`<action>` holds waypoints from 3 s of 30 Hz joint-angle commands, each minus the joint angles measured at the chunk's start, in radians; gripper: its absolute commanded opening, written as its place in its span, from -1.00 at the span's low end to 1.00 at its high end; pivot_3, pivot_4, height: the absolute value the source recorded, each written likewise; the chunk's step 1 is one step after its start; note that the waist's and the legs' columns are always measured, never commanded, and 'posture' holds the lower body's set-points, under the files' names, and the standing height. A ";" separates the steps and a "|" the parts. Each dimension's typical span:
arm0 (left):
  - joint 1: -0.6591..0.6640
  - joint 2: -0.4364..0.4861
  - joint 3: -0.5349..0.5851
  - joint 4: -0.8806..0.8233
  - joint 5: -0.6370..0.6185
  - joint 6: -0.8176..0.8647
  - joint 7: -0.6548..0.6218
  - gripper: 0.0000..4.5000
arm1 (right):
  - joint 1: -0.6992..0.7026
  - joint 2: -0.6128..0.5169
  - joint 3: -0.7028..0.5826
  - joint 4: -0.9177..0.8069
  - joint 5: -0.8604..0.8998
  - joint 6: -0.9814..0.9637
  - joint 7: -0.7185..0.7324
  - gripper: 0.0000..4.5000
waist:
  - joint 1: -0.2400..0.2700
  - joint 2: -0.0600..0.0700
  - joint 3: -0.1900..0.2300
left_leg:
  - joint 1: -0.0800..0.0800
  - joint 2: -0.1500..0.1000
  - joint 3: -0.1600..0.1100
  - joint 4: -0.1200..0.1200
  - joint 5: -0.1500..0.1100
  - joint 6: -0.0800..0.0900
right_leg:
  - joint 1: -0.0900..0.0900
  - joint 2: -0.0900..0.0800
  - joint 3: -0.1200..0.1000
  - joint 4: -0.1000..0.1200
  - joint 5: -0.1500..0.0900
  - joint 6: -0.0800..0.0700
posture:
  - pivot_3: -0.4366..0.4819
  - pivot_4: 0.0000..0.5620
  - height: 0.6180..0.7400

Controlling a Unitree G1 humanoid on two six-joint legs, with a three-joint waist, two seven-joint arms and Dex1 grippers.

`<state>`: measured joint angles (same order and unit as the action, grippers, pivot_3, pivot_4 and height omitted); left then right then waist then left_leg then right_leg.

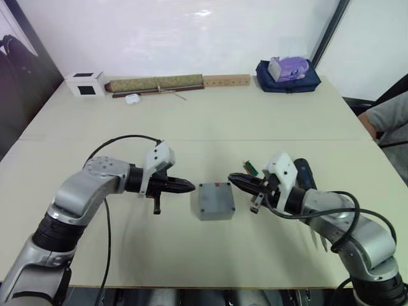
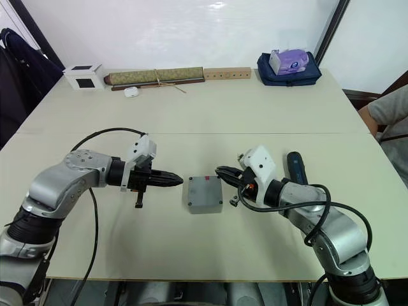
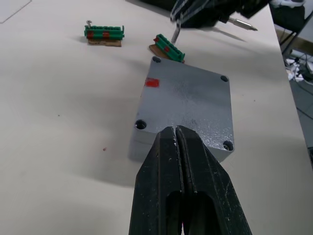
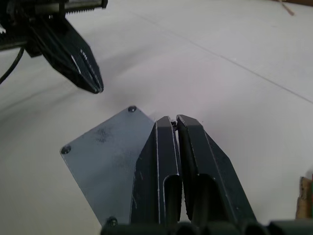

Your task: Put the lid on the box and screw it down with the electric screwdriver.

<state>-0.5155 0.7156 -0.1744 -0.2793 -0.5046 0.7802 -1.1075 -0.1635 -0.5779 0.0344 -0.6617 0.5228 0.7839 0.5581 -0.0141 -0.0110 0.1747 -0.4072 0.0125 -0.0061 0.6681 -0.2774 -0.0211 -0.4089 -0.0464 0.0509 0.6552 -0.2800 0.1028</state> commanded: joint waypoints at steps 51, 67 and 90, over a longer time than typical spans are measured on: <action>-0.020 -0.017 0.005 0.007 0.001 -0.016 0.034 -1.00 | 0.017 0.039 0.062 0.109 -0.117 -0.123 0.022 -0.96 | 0.000 0.000 0.000 | 0.000 0.000 0.000 0.000 0.000 0.000 | 0.000 0.000 0.000 0.000 0.000 0.000 | -0.05 -0.47 1.00; -0.028 -0.023 0.003 0.016 0.004 -0.022 0.033 -1.00 | 0.012 0.033 0.069 0.128 -0.150 -0.143 0.033 0.10 | 0.000 0.000 0.000 | 0.000 0.000 0.000 0.000 0.000 0.000 | 0.000 0.000 0.000 0.000 0.000 0.000 | -0.05 -0.47 1.00; -0.168 -0.064 -0.122 0.011 0.070 -0.221 -0.136 -1.00 | -0.315 -0.583 -0.265 0.528 0.259 0.831 0.057 0.96 | 0.003 0.002 0.000 | 0.002 0.000 0.003 -0.001 0.000 0.000 | 0.001 0.001 0.000 0.000 0.000 -0.002 | -0.05 -0.47 1.00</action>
<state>-0.6497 0.6643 -0.2911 -0.2547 -0.4511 0.5982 -1.2387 -0.4611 -1.1220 -0.2888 -0.1481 0.7257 1.5986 0.5611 -0.0115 -0.0088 0.1746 -0.4064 0.0128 -0.0034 0.6669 -0.2774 -0.0209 -0.4084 -0.0451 0.0506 0.6544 -0.2802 0.1009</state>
